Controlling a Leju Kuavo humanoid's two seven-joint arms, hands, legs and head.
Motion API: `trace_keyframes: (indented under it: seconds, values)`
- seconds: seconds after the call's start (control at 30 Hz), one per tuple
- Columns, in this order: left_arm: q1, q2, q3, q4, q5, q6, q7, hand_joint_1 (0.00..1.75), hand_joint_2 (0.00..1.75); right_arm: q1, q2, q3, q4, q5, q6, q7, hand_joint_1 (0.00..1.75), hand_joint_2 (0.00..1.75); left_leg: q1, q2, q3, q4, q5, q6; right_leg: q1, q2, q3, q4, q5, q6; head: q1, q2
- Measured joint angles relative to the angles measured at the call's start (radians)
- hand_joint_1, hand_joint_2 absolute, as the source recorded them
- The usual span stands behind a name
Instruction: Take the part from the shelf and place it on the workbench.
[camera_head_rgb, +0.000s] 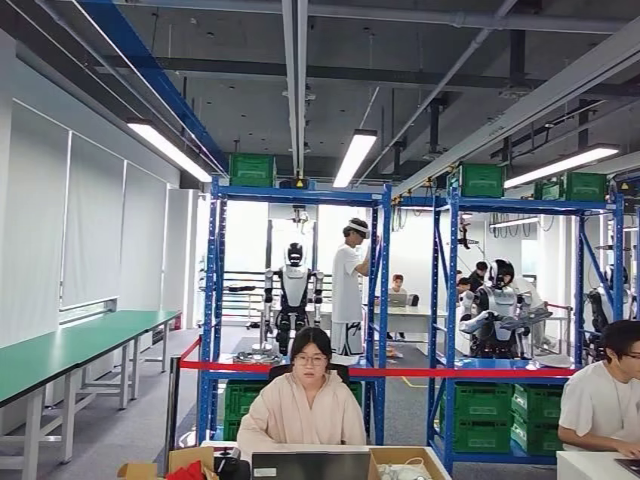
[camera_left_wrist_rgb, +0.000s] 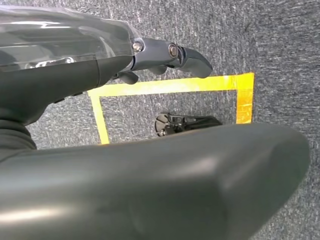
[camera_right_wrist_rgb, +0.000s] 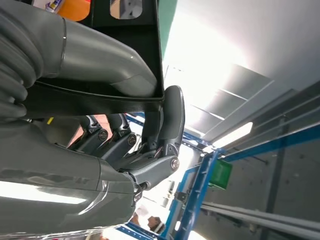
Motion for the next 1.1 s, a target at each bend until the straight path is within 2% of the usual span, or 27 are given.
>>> trace_keyframes:
  seconds: [0.07,0.1,0.17,0.2,0.23,0.27,0.3,0.37,0.4,0.43,0.5,0.57,0.63,0.7,0.73,0.77,0.8,0.87,0.9,0.93,1.03,1.1]
  values:
    - [0.0,-0.001,-0.001,0.0,-0.003,-0.003,-0.002,0.0,0.0,-0.012,-0.003,0.001,0.024,0.011,-0.005,0.004,1.75,1.75,0.001,0.0,0.003,-0.002,0.001,0.011,-0.003,0.0,-0.008,0.025,-0.02,0.007,0.0,0.0]
    - [0.0,-0.002,-0.001,0.0,-0.005,-0.004,-0.003,0.0,0.0,-0.018,-0.005,0.0,0.037,0.015,-0.009,0.004,1.75,1.75,0.002,0.0,0.004,-0.003,0.002,0.015,-0.004,0.0,-0.025,0.065,-0.044,0.012,0.0,0.0]
    - [-0.001,-0.002,-0.002,0.0,-0.009,-0.006,-0.007,0.0,0.0,-0.028,-0.011,-0.004,0.068,0.024,-0.017,0.005,1.75,1.75,0.001,0.0,0.005,-0.003,0.001,0.02,-0.006,0.0,-0.085,0.197,-0.106,0.017,0.0,0.0]
    - [-0.001,-0.002,-0.002,0.0,-0.009,-0.007,-0.008,0.0,0.0,-0.03,-0.013,-0.007,0.085,0.029,-0.021,0.005,1.75,1.75,0.001,-0.001,0.006,-0.003,0.0,0.021,-0.007,0.0,-0.115,0.258,-0.126,0.018,0.0,0.0]
    - [0.0,-0.002,-0.003,0.0,-0.01,-0.009,-0.012,0.0,0.0,-0.031,-0.016,-0.012,0.104,0.036,-0.026,0.005,1.75,1.75,0.0,-0.001,0.007,-0.003,0.0,0.022,-0.007,0.0,-0.133,0.289,-0.129,0.018,0.0,0.0]
    - [0.0,-0.002,-0.003,0.0,-0.012,-0.013,-0.016,0.0,0.0,-0.032,-0.02,-0.017,0.123,0.043,-0.03,0.004,1.75,1.75,-0.001,-0.003,0.008,-0.003,-0.001,0.022,-0.006,0.0,-0.132,0.281,-0.112,0.017,0.0,0.0]
    - [0.0,-0.002,-0.004,0.0,-0.014,-0.018,-0.022,0.0,0.0,-0.036,-0.023,-0.022,0.141,0.05,-0.035,0.004,1.75,1.75,-0.001,-0.004,0.009,-0.003,-0.001,0.023,-0.006,0.001,-0.112,0.232,-0.079,0.014,0.0,0.0]
    - [-0.001,-0.002,-0.005,0.0,-0.02,-0.027,-0.036,0.0,0.0,-0.05,-0.029,-0.034,0.176,0.064,-0.045,0.0,1.75,1.75,-0.003,-0.008,0.012,-0.003,-0.003,0.021,-0.001,0.003,-0.048,0.09,-0.01,0.004,0.0,0.0]
    - [-0.002,-0.003,-0.005,0.0,-0.022,-0.03,-0.041,0.0,0.0,-0.059,-0.031,-0.04,0.194,0.069,-0.051,-0.002,1.75,1.75,-0.004,-0.009,0.012,-0.003,-0.004,0.019,0.002,0.003,-0.025,0.036,0.009,-0.001,0.0,0.0]
    - [-0.002,-0.003,-0.006,0.0,-0.025,-0.033,-0.044,0.0,0.0,-0.067,-0.033,-0.046,0.212,0.075,-0.057,-0.004,1.75,1.75,-0.004,-0.009,0.011,-0.004,-0.004,0.017,0.005,0.004,-0.013,0.008,0.015,-0.004,0.0,0.0]
    - [-0.001,-0.004,-0.008,0.0,-0.03,-0.036,-0.048,0.0,0.0,-0.079,-0.036,-0.061,0.249,0.088,-0.067,-0.006,1.75,1.75,-0.002,-0.009,0.01,-0.008,-0.002,0.009,0.007,0.004,-0.009,-0.005,0.014,-0.008,0.0,0.0]
    - [0.0,-0.006,-0.011,0.0,-0.035,-0.038,-0.05,0.0,0.0,-0.088,-0.039,-0.075,0.285,0.102,-0.078,-0.006,1.75,1.75,-0.002,-0.008,0.006,0.003,-0.015,0.001,0.004,0.001,-0.003,-0.017,0.02,-0.017,0.0,0.0]
    - [-0.001,-0.007,-0.015,0.0,-0.04,-0.04,-0.051,0.0,0.0,-0.101,-0.041,-0.09,0.329,0.115,-0.093,-0.006,1.75,1.75,-0.001,-0.005,-0.03,0.083,-0.064,-0.004,0.0,-0.002,0.001,-0.026,0.025,-0.024,0.0,0.0]
    - [-0.002,-0.007,-0.018,0.0,-0.044,-0.041,-0.053,0.0,0.0,-0.113,-0.044,-0.11,0.382,0.129,-0.108,-0.008,1.75,1.75,0.0,-0.005,-0.091,0.212,-0.117,-0.009,-0.001,-0.002,0.002,-0.026,0.025,-0.025,0.0,0.0]
    - [-0.002,-0.007,-0.02,0.0,-0.045,-0.042,-0.053,0.0,0.0,-0.117,-0.046,-0.12,0.409,0.138,-0.115,-0.011,1.75,1.75,0.0,-0.005,-0.111,0.251,-0.124,-0.012,-0.001,-0.003,0.002,-0.026,0.024,-0.025,0.0,0.0]
    - [-0.001,-0.007,-0.021,0.0,-0.048,-0.043,-0.053,0.0,0.0,-0.119,-0.049,-0.131,0.435,0.146,-0.123,-0.015,1.75,1.75,0.001,-0.004,-0.115,0.255,-0.113,-0.014,-0.002,-0.002,0.002,-0.025,0.023,-0.024,0.0,0.0]
    - [-0.002,-0.007,-0.023,0.0,-0.05,-0.044,-0.053,0.0,0.0,-0.123,-0.052,-0.142,0.461,0.153,-0.13,-0.02,1.75,1.75,0.003,-0.004,-0.102,0.22,-0.085,-0.016,-0.003,-0.002,0.003,-0.023,0.022,-0.022,0.0,0.0]
    - [-0.005,-0.008,-0.028,0.001,-0.054,-0.044,-0.053,0.0,0.0,-0.136,-0.059,-0.165,0.51,0.162,-0.143,-0.03,1.75,1.75,0.006,-0.002,-0.045,0.094,-0.019,-0.02,-0.004,0.0,0.001,-0.014,0.015,-0.013,0.0,0.0]
    - [-0.007,-0.008,-0.03,0.002,-0.056,-0.044,-0.054,0.0,0.0,-0.144,-0.064,-0.178,0.535,0.165,-0.147,-0.035,1.75,1.75,0.007,-0.001,-0.023,0.044,-0.001,-0.018,-0.002,0.001,-0.002,-0.008,0.011,-0.008,0.0,0.0]
    - [-0.008,-0.009,-0.031,0.002,-0.058,-0.044,-0.054,0.0,0.0,-0.151,-0.069,-0.19,0.56,0.168,-0.151,-0.039,1.75,1.75,0.006,0.0,-0.011,0.016,0.006,-0.015,-0.001,0.002,-0.006,-0.003,0.009,-0.003,0.0,0.0]
    - [-0.012,-0.011,-0.034,0.004,-0.061,-0.044,-0.056,0.0,0.0,-0.163,-0.081,-0.226,0.637,0.175,-0.157,-0.05,1.75,1.75,0.003,-0.001,-0.007,0.004,0.003,0.003,-0.002,0.002,-0.01,0.002,0.006,0.007,-0.001,0.0]
    - [-0.016,-0.012,-0.035,0.004,-0.061,-0.044,-0.057,0.0,0.0,-0.169,-0.087,-0.246,0.69,0.182,-0.158,-0.063,1.75,1.75,0.004,-0.001,-0.005,0.002,0.005,0.014,-0.005,0.001,-0.024,0.039,-0.021,0.015,-0.001,0.0]
